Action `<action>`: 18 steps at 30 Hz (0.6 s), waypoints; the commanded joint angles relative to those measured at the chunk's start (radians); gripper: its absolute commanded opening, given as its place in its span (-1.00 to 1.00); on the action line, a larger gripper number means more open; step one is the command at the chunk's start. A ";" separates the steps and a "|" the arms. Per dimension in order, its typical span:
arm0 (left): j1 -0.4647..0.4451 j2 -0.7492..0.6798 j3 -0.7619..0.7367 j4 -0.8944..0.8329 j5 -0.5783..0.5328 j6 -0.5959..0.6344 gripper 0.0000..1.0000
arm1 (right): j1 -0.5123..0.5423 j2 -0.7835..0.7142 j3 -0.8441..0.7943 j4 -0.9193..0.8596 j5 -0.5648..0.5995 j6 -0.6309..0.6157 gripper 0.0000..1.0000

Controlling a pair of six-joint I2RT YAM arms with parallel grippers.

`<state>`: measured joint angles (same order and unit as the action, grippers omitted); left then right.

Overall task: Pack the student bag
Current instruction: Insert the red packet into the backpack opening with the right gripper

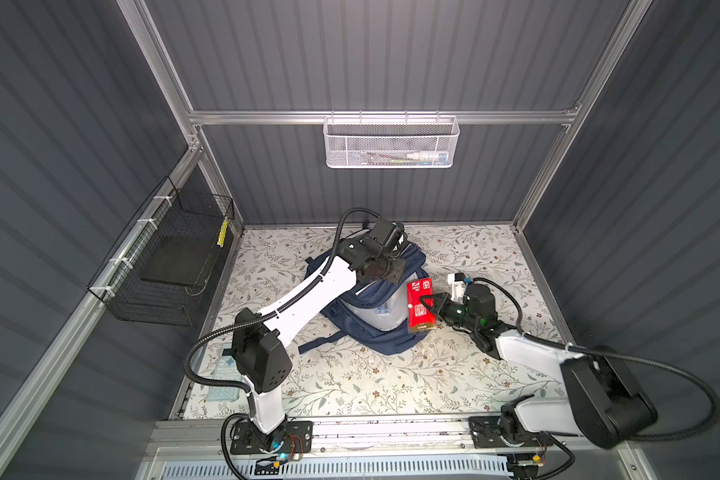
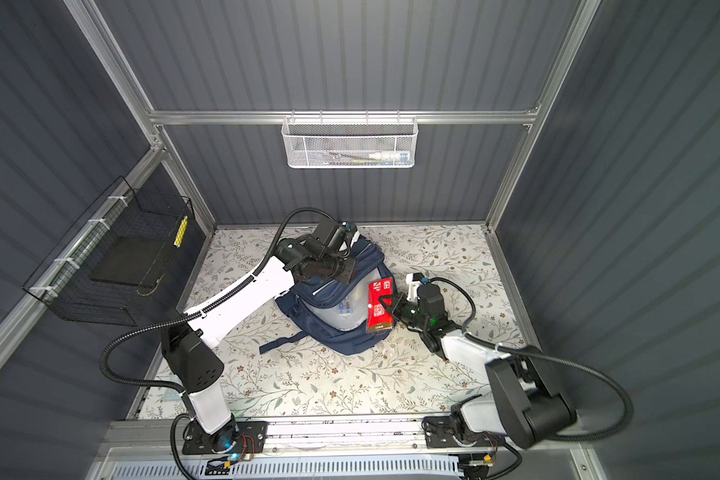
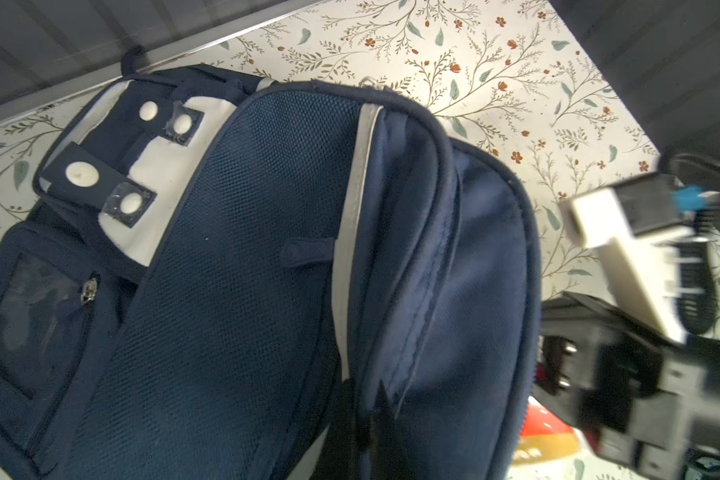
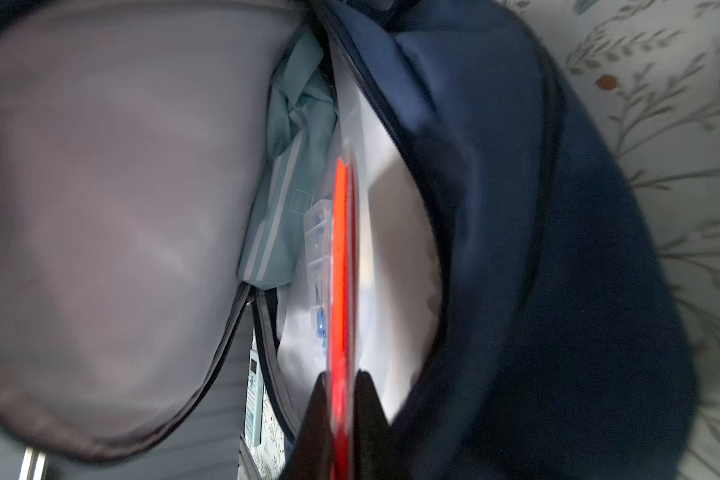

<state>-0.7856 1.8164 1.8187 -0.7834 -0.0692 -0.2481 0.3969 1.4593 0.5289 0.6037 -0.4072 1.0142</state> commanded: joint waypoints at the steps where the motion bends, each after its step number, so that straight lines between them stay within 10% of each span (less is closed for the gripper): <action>1: -0.010 -0.023 0.042 0.076 0.065 -0.058 -1.00 | 0.057 0.158 0.133 0.199 0.059 0.055 -1.00; 8: -0.006 -0.016 0.065 0.100 0.079 -0.085 -1.00 | 0.159 0.458 0.424 0.204 0.164 0.095 -1.00; 13: 0.005 -0.017 0.015 0.124 0.070 -0.097 -1.00 | 0.156 0.471 0.434 0.134 0.129 0.085 -0.31; 18: 0.015 -0.021 -0.068 0.193 0.068 -0.122 -1.00 | 0.101 0.275 0.285 0.020 0.082 0.015 -0.03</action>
<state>-0.7750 1.8160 1.7775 -0.6979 -0.0307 -0.3347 0.5304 1.8378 0.8680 0.6998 -0.3035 1.0836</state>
